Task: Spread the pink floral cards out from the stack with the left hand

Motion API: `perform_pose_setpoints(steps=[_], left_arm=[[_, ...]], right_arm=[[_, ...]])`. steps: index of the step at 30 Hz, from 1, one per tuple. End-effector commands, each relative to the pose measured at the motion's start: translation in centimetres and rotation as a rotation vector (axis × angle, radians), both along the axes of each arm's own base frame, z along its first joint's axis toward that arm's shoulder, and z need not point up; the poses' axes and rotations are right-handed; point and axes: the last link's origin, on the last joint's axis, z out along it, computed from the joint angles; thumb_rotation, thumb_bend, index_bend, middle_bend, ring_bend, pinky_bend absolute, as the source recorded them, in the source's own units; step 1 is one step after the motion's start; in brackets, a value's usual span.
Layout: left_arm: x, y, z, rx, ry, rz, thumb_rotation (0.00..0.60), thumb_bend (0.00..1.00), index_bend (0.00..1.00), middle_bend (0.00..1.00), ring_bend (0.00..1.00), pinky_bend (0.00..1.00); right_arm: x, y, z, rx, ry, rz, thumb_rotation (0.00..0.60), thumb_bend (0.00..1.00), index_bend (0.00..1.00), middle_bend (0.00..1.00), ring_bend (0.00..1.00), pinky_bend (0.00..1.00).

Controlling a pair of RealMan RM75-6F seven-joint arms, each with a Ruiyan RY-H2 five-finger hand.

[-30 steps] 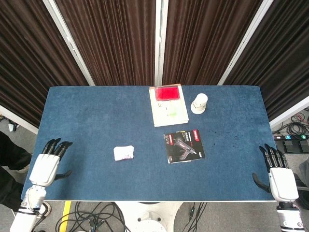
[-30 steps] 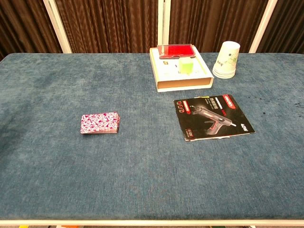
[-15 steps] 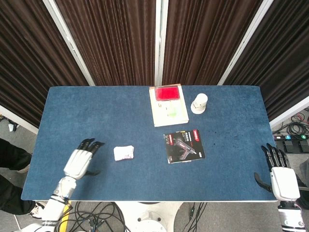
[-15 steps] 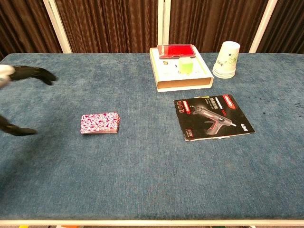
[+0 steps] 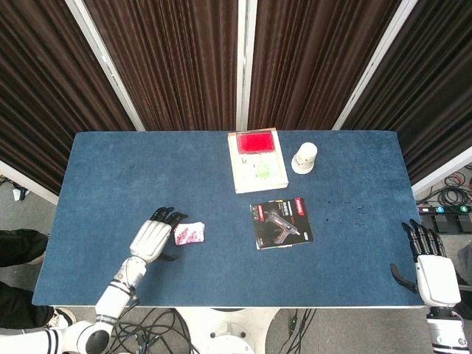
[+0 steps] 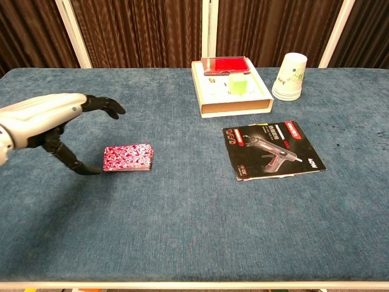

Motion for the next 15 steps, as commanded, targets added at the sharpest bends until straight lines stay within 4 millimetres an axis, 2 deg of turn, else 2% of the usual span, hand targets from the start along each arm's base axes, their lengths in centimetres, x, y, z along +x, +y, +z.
perform_pose_setpoints(steps=[1, 15], left_arm=[[0.8, 0.7, -0.6, -0.001, 0.008, 0.001, 0.6, 0.06, 0.16, 0.18, 0.06, 0.09], [1.2, 1.6, -3.3, -0.009, 0.068, 0.043, 0.6, 0.06, 0.19, 0.23, 0.06, 0.09]], right_arm=[[-0.1, 0.0, 0.1, -0.001, -0.002, -0.003, 0.6, 0.23, 0.0, 0.0, 0.0, 0.0], [-0.3, 0.0, 0.0, 0.002, -0.008, -0.007, 0.6, 0.23, 0.0, 0.0, 0.0, 0.0]])
